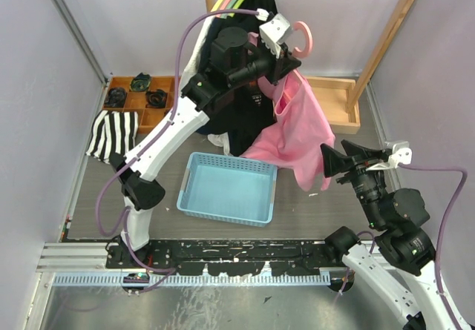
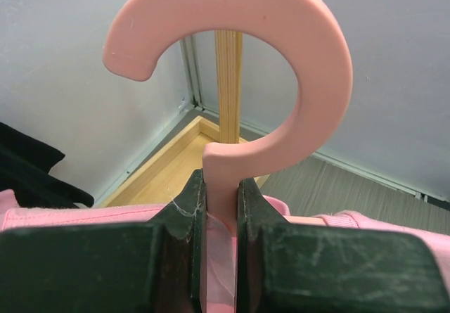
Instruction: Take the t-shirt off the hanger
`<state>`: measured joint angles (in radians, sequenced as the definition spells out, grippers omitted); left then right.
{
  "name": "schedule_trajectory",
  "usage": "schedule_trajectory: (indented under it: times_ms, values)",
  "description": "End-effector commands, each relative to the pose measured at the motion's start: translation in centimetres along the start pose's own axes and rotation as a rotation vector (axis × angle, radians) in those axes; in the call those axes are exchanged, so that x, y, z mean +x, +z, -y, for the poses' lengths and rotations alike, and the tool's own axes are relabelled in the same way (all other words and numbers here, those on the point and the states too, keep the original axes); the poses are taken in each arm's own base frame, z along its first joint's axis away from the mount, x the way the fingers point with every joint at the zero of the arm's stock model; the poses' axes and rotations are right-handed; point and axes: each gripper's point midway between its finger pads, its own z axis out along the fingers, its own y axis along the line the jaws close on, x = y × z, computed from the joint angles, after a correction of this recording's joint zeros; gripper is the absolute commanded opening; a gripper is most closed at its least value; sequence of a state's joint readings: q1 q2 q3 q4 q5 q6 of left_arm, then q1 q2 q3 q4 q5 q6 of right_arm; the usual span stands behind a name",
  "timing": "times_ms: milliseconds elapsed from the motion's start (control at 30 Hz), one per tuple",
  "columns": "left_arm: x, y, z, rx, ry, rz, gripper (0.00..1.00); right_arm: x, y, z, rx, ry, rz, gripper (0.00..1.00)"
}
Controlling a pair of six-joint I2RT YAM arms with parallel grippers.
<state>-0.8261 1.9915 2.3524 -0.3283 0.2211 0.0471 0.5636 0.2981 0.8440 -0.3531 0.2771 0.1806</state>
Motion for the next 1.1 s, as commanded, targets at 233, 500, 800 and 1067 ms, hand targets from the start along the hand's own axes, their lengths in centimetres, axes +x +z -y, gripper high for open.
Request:
schedule_trajectory:
  times_ms: [233,500,800,1067]
  values:
    - [-3.2,-1.2,-0.8,-0.019,0.002,0.071,0.00,1.0,0.1,0.0,0.009,0.019,-0.042,0.35]
    - [-4.4,-1.7,-1.6,-0.045,-0.012,0.102,0.00,2.0,0.0,0.2,0.026,0.030,-0.097,0.09]
    - [-6.3,-2.4,-2.8,-0.079,-0.026,0.156,0.00,2.4,-1.2,0.6,0.048,0.091,-0.114,0.03]
    - [-7.6,-2.8,-3.8,-0.097,-0.055,0.201,0.00,4.8,-2.2,4.9,0.365,0.148,-0.267,0.01]
